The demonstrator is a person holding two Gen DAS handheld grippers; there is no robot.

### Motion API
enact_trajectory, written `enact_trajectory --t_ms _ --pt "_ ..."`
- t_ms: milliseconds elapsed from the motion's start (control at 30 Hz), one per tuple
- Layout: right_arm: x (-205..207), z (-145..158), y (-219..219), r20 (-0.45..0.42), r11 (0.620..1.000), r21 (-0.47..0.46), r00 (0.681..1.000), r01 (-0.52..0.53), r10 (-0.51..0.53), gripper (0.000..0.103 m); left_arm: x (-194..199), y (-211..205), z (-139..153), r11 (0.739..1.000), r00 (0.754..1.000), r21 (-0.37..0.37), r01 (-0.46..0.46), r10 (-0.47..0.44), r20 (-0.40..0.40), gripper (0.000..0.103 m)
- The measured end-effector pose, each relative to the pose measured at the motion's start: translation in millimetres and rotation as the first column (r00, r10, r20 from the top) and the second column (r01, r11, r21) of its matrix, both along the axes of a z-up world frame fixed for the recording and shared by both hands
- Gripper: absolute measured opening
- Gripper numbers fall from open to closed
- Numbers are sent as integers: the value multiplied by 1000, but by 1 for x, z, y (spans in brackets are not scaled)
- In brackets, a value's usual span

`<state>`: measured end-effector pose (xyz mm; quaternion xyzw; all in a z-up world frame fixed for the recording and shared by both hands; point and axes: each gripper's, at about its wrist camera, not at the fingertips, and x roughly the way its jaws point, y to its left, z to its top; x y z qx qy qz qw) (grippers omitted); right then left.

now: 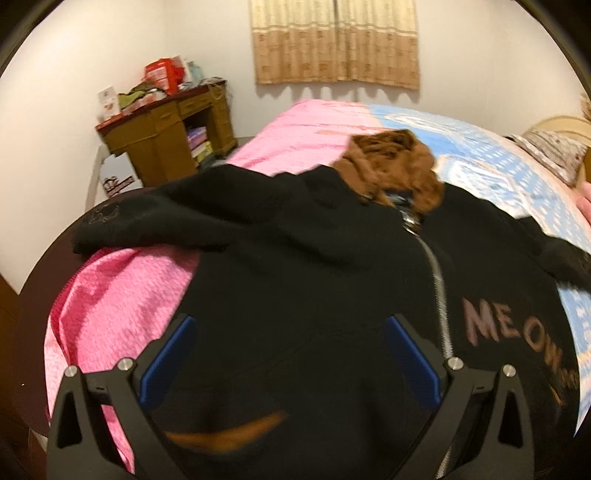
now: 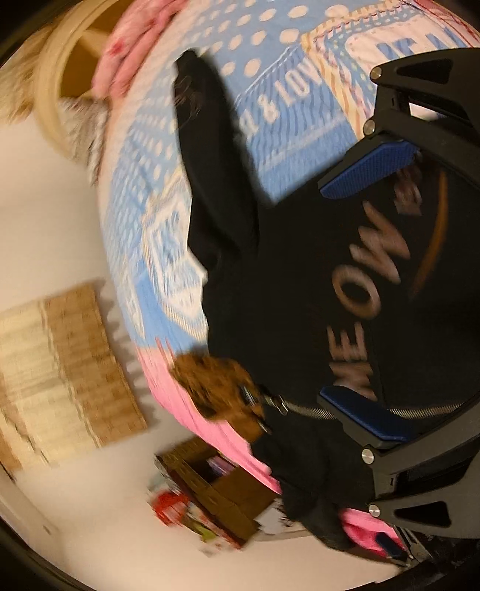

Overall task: Fold large clothes
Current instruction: 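Grasp the black hoodie's sleeve cuff with the right gripper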

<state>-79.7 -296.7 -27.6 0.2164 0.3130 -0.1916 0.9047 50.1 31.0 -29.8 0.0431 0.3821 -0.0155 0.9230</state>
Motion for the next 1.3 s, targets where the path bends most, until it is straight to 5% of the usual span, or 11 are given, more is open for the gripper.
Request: enact_trajectory --t_ms 133,200,233,467,700,900,933,967,1067,1167,1300 --pt "-18 7 -64 35 995 39 995 95 -97 93 21 9 2 1000 999 -3 -28 28 27 103" --pt "-30 9 -104 80 984 98 985 146 -154 61 30 12 -1 999 998 14 -37 36 55 103" --pt "-34 7 -124 89 975 131 978 177 -189 55 34 13 -4 999 997 18 -40 39 67 103" --pt "-60 -39 -300 150 823 412 862 390 -484 53 56 37 -46 992 993 -58 -113 114 15 103" --pt "-45 -84 -366 132 689 577 782 439 -609 53 63 43 -69 986 989 -104 -132 124 -80 103" --pt "-5 -78 -365 117 774 439 824 457 -554 52 65 35 -73 990 988 -54 -127 121 -94 103" --pt "2 -76 -363 98 799 385 840 462 -533 45 66 35 -73 990 988 -57 -126 120 -93 103" --pt "9 -73 -362 60 820 321 854 474 -517 24 65 36 -73 990 989 -62 -125 119 -92 103" --pt "4 -62 -357 92 816 335 845 472 -526 16 68 37 -72 990 989 -71 -123 116 -92 103" --pt "0 -24 -341 179 842 296 840 450 -512 15 68 38 -72 989 989 -80 -120 113 -90 103" --pt "21 75 -276 335 934 134 872 331 -357 14 67 40 -71 989 990 -92 -118 110 -85 103"
